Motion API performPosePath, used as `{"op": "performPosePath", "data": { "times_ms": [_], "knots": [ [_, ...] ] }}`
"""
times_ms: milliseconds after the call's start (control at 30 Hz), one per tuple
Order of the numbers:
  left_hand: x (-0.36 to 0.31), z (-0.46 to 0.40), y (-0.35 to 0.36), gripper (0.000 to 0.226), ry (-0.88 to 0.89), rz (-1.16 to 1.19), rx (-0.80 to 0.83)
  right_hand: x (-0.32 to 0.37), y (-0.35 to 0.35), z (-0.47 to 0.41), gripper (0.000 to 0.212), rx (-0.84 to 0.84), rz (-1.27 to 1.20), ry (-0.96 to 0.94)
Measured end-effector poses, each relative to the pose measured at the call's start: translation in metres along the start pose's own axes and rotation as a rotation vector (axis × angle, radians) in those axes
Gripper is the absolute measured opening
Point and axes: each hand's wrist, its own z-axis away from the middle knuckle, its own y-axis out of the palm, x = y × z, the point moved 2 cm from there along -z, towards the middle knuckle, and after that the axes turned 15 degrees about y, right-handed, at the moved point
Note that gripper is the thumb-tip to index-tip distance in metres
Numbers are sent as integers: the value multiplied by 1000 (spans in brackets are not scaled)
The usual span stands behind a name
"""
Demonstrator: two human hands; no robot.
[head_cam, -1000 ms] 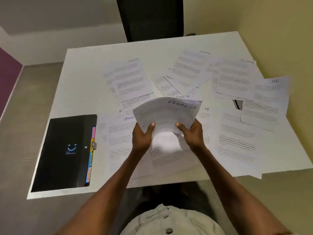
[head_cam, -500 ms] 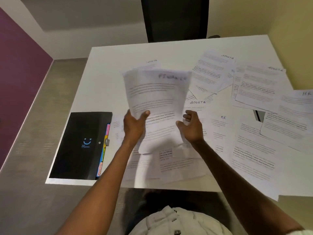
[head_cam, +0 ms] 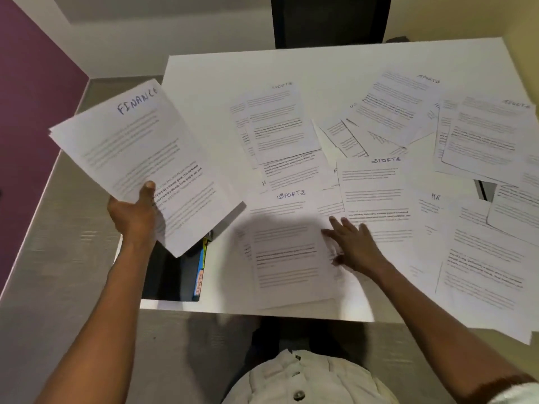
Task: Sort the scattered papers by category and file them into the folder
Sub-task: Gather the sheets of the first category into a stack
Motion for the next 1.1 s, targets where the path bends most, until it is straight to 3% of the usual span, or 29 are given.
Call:
{"op": "performPosePath", "data": {
  "times_ms": [67,100,167,267,333,500,600,700,800,867,933,1033,1100],
  "knots": [
    [5,-1,3,46,-20,21,35,2,-10,-3,34,-123,-99,32],
    [8,-1,6,46,-33,34,55,10,-16,-5,25,-189,-157,47],
    [10,3,13,48,-65,42,93,38,-22,-11,33,-219,-191,50],
    [12,3,19,54,-92,47,163,89,-12,-11,61,14,-93,-27],
    [11,-3,18,53,-95,29,181,119,-4,-3,70,76,-22,-103],
    [4,-17,15,53,-97,52,168,157,-3,5,61,61,-149,-181],
    [3,-21,11,46,-89,61,163,146,-11,-4,53,-87,-307,1],
    [8,-24,6,42,-90,64,166,111,-16,-13,33,-307,-333,327],
    [9,-22,6,46,-86,53,159,82,-8,-14,49,-190,-299,540],
    [9,-19,11,48,-93,61,156,82,2,-14,65,-116,-235,464],
    [8,-14,19,52,-96,70,159,88,1,-14,55,-124,-213,362],
    [3,-7,34,53,-93,81,209,82,-5,-9,18,-217,-233,298],
    [2,-1,46,44,-89,62,226,66,0,-8,12,-213,-256,288]
  ]
}}
